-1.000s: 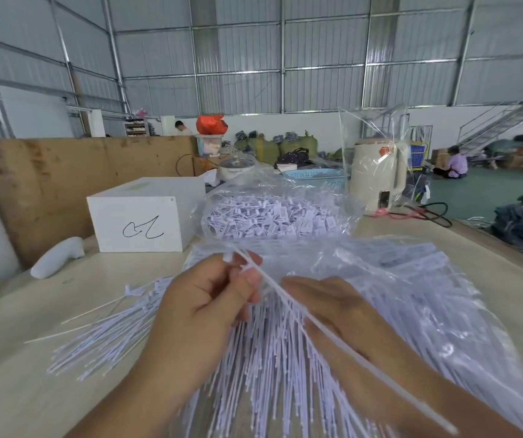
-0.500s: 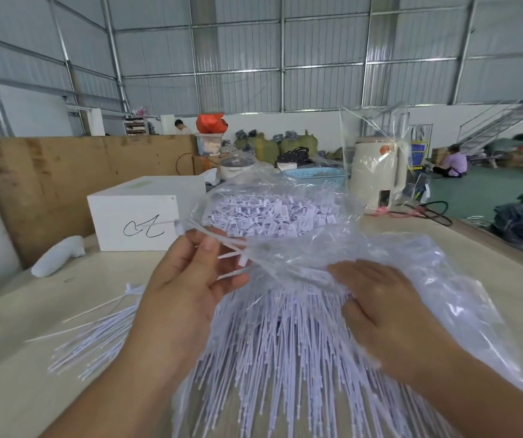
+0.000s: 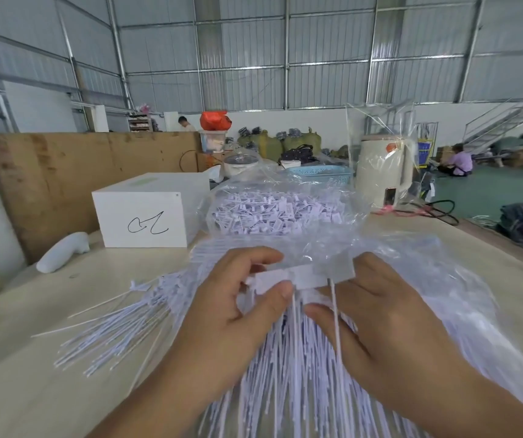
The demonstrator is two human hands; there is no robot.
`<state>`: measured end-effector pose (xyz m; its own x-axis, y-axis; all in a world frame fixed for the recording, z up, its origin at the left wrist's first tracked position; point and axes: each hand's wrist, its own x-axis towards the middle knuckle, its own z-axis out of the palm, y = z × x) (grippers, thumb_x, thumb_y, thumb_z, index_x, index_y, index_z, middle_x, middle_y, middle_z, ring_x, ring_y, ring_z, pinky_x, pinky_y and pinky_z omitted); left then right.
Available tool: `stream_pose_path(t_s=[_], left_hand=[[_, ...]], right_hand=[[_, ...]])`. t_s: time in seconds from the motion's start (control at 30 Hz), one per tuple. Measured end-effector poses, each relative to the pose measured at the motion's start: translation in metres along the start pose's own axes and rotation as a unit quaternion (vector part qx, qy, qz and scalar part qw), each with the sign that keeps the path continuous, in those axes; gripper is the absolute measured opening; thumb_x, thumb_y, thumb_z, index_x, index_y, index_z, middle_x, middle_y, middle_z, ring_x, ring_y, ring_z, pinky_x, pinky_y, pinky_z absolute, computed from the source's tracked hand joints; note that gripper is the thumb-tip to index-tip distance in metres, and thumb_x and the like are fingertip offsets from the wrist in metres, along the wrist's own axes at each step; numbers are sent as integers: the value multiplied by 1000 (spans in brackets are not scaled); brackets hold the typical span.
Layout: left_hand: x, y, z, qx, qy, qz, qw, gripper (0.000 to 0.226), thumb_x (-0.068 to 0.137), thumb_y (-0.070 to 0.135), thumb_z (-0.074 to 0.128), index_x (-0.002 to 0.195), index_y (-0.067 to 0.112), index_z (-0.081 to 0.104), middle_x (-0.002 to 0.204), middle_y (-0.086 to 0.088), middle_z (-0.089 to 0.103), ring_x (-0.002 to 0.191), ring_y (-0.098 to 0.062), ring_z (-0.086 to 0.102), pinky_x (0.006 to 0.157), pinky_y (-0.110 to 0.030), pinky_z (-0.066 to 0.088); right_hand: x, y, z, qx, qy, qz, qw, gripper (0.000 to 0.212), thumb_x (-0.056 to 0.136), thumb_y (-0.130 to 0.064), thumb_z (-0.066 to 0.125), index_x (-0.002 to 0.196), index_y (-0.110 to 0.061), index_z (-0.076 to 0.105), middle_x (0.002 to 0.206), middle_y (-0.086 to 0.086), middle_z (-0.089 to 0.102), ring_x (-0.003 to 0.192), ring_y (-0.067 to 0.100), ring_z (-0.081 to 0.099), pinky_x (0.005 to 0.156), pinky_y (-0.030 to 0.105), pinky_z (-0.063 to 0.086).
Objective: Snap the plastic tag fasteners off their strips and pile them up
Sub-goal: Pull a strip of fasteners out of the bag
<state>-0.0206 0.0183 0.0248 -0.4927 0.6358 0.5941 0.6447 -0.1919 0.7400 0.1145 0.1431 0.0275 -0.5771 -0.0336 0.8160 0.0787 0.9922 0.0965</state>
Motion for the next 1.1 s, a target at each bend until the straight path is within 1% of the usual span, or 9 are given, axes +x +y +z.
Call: stream_pose_path(t_s=[0.17, 0.27, 0.37, 0.47, 0.57, 0.7, 0.83, 0.93, 1.1], left_hand=[[2, 3, 5, -224, 17, -141, 964, 56, 53, 32, 84, 105, 29, 66, 103, 2, 70, 88, -19, 67, 75, -36, 57], [0, 7, 3, -326, -53, -226, 916, 51, 51, 31, 84, 97, 15, 70, 86, -17, 68, 67, -26, 67, 54, -34, 54], [1, 11, -3, -349, -109, -235, 900, 31, 59, 22, 86, 84, 10, 72, 73, -19, 66, 57, -25, 64, 50, -31, 53], [10, 8, -16, -321, -51, -215, 921, 28, 49, 7, 87, 72, 16, 73, 75, -21, 69, 60, -25, 65, 56, -32, 56], [20, 2, -31, -331, 44, -185, 924, 22, 48, 9, 82, 64, 15, 68, 64, -10, 63, 47, -16, 56, 41, -21, 47], [26, -7, -48, -330, 134, -175, 918, 31, 47, 17, 79, 72, 12, 62, 64, -8, 64, 47, -14, 57, 44, -20, 47], [25, -9, -51, -130, 157, -166, 965, 23, 64, 8, 82, 66, 21, 64, 64, -1, 68, 48, -11, 61, 40, -20, 46], [19, -5, -38, 32, 175, -104, 979, 23, 71, 14, 83, 71, 27, 64, 59, 8, 66, 42, -8, 57, 40, -18, 46], [4, 16, -18, 20, 94, -29, 995, 38, 60, 53, 84, 85, 31, 66, 81, 9, 66, 67, -12, 62, 62, -38, 57]], right_hand=[[-2, -17, -4, 298, 44, 201, 932, 25, 83, -42, 65, 106, -42, 56, 94, -21, 66, 86, 1, 64, 68, 16, 51], [1, -31, -1, 434, 52, 254, 863, 24, 79, -34, 71, 99, -42, 59, 89, -12, 70, 73, 5, 69, 56, 17, 53], [1, -39, 1, 476, 44, 247, 843, 10, 85, -35, 69, 90, -40, 62, 82, -7, 70, 67, 7, 68, 53, 12, 49], [0, -35, 0, 446, -8, 242, 862, 8, 88, -35, 61, 95, -37, 61, 85, -11, 66, 65, 1, 59, 60, 7, 43], [-3, -27, 2, 407, -133, 280, 859, 25, 83, -52, 57, 106, -46, 50, 100, -23, 58, 83, -2, 59, 69, 10, 45], [-4, -21, 3, 226, -248, 285, 898, 33, 84, -55, 59, 111, -47, 41, 105, -27, 52, 93, -5, 54, 74, 15, 44], [0, -15, -4, 128, -222, 306, 917, 13, 87, -43, 58, 85, -33, 51, 75, -9, 57, 57, 7, 55, 49, 20, 41], [1, -10, -7, 108, -179, 301, 930, 10, 85, -40, 61, 80, -35, 55, 77, -13, 58, 67, 3, 55, 53, 23, 44], [-3, -10, -2, 223, -112, 317, 915, 20, 80, -33, 70, 86, -43, 54, 91, -24, 56, 75, -6, 55, 62, 9, 42]])
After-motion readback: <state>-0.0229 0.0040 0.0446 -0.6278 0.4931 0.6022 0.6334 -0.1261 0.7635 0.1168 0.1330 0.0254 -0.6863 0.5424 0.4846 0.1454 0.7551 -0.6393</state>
